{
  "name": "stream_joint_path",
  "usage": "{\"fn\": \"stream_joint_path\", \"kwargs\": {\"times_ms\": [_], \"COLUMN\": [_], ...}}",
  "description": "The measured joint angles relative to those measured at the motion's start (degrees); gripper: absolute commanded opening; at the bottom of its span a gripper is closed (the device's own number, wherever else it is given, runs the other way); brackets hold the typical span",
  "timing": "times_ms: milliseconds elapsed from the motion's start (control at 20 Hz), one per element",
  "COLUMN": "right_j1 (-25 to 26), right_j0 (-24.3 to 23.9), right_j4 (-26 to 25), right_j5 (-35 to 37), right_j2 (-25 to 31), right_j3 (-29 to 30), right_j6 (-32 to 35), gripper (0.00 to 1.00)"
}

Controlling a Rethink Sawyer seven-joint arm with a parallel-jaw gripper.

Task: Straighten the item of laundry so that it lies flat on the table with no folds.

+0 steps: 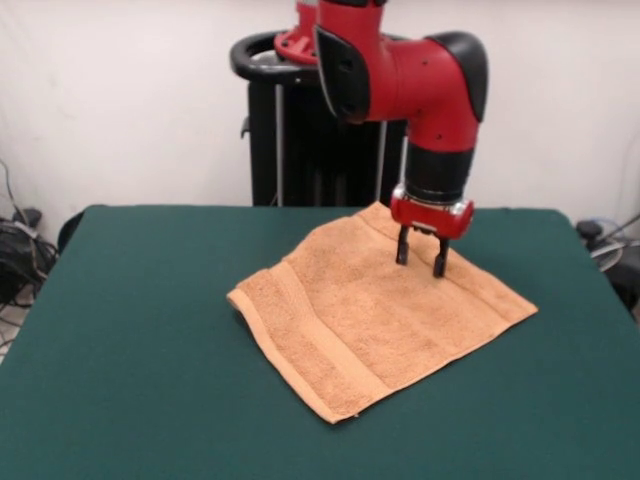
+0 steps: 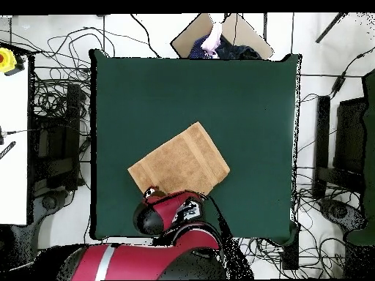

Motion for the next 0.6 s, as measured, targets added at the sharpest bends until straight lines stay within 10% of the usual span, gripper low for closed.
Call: {"fn": "stream_joint_path", "kwargs": {"times_ms": [600], "right_j1": [0.7], "right_j0": [4.8], "right_j4": [7.5], "right_j5": [-0.3], "right_j2": [-2.9], "right_j3": [0.3], "right_j6": [0.0], "gripper": [1.0]}}
